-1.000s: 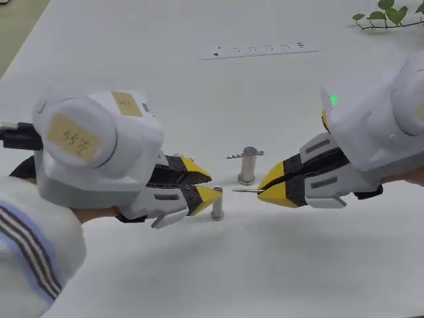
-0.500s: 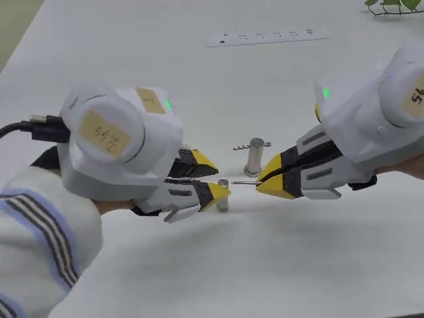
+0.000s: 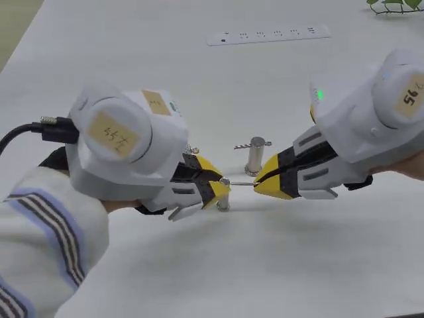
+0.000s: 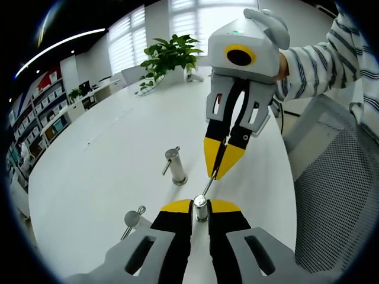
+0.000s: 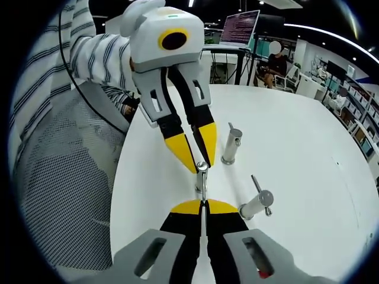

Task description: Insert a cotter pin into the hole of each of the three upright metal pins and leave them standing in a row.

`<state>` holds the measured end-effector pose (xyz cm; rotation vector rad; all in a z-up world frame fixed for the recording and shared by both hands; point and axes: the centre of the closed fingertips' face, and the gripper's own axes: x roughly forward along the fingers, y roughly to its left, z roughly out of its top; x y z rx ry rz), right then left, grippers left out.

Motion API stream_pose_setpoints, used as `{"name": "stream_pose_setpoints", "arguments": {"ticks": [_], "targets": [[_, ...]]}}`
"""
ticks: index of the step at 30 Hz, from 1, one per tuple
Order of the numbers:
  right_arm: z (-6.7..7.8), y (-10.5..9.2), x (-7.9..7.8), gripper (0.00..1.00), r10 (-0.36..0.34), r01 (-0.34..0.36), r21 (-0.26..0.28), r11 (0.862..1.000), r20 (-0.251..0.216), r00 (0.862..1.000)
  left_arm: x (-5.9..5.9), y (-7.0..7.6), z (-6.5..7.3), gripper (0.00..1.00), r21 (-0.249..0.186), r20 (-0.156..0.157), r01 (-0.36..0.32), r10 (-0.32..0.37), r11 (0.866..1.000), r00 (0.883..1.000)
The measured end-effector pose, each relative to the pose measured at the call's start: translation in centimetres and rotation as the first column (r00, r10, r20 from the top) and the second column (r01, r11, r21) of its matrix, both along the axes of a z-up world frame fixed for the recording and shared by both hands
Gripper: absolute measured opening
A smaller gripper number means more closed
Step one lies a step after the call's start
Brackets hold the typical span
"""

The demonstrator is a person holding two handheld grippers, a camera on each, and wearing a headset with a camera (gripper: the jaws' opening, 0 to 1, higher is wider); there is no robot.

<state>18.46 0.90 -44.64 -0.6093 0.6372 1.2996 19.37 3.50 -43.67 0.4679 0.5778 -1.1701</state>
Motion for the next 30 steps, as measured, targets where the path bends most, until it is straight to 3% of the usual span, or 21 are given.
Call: {"name": "stream_pose_setpoints", "arguments": {"ticks": [17,27,30], "targets": [[-0.3,1.3,0.4,0.00,0.023,-0.023,0.003,1.000,0.008,1.000,0.3,-0.1,-0.1,0.05,-0.017,-0.044,-0.044,0.043,0.999,0.998],[-0.2,2.5,0.6,0.00,0.085,-0.086,0.003,0.996,0.054,0.995,0.5,-0.3,-0.1,0.05,-0.030,-0.064,-0.055,0.053,0.998,0.997],[-0.2,2.8,0.6,0.00,0.135,-0.134,-0.012,0.991,0.087,0.987,0.5,-0.3,-0.1,0.05,-0.034,-0.062,-0.052,0.050,0.998,0.997]]}}
